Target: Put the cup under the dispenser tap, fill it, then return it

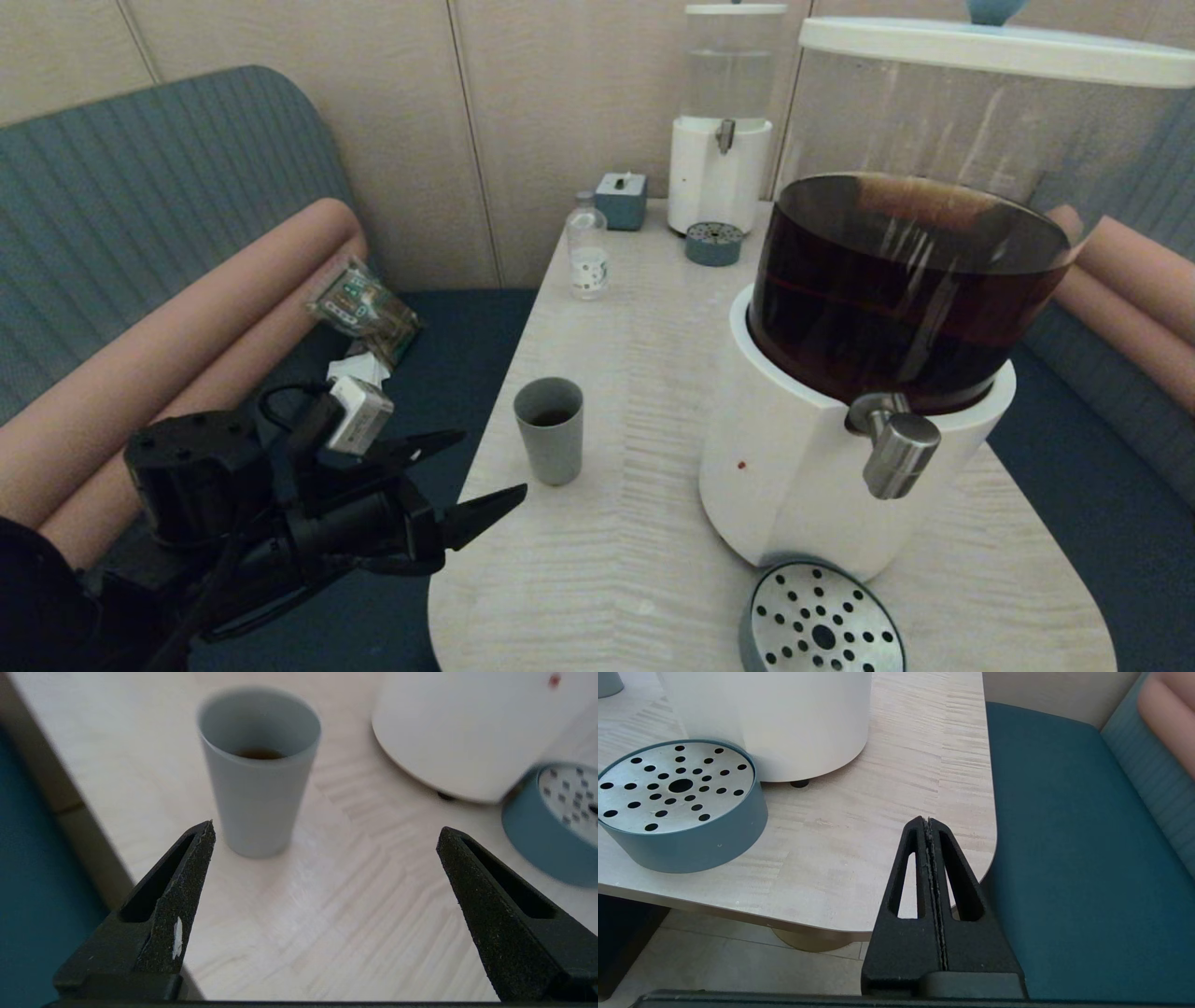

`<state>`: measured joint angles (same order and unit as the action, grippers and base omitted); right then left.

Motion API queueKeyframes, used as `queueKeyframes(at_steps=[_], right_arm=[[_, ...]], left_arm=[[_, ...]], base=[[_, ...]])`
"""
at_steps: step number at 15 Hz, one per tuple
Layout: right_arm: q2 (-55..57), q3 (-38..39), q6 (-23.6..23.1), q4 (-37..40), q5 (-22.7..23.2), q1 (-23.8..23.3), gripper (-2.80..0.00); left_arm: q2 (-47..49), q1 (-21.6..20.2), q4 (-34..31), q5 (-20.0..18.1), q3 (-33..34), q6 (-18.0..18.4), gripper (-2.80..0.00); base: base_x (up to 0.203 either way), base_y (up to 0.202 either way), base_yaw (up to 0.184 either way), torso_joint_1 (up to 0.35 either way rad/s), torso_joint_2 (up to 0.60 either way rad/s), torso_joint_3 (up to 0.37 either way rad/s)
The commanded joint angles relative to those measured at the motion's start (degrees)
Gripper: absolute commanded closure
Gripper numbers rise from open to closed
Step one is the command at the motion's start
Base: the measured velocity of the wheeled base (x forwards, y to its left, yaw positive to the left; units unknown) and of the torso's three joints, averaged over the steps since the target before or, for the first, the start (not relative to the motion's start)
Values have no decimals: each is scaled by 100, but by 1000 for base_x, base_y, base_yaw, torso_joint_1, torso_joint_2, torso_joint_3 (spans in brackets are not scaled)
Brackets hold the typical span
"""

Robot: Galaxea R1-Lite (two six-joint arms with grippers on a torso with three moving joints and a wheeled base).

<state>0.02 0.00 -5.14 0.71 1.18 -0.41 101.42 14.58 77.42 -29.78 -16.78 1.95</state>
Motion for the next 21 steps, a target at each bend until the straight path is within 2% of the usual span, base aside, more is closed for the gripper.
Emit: queueKeyframes(at_steps=[1,4,7,8,9,15,21], right_arm=[[-20,62,-4,0,5,-2,0],[-20,62,-4,0,5,6,0],[-20,62,-4,0,5,6,0],[-20,62,-4,0,5,-2,0],[-20,62,-4,0,5,-2,0],[-20,62,-8,0,5,-2,0],[-20,62,-4,0,5,4,0]], left_arm=[[-468,1,52,141,52,-69,-280],[-1098,1,62,664,63,-258,-280],[-1786,0,71,937,126,-386,-280],[-2048,-1,76,977,175,-428,-239],[-2266,-5,78,1002,246,-454,0],[-3992,-336,56,1073,563,-624,0],[-6842,-1045,-580,1056,826,-722,0]], base=[[0,0,0,0,0,0],[0,0,0,0,0,0],[0,0,0,0,0,0],[0,0,0,0,0,0],[0,0,0,0,0,0],[0,0,0,0,0,0],[0,0,0,0,0,0]])
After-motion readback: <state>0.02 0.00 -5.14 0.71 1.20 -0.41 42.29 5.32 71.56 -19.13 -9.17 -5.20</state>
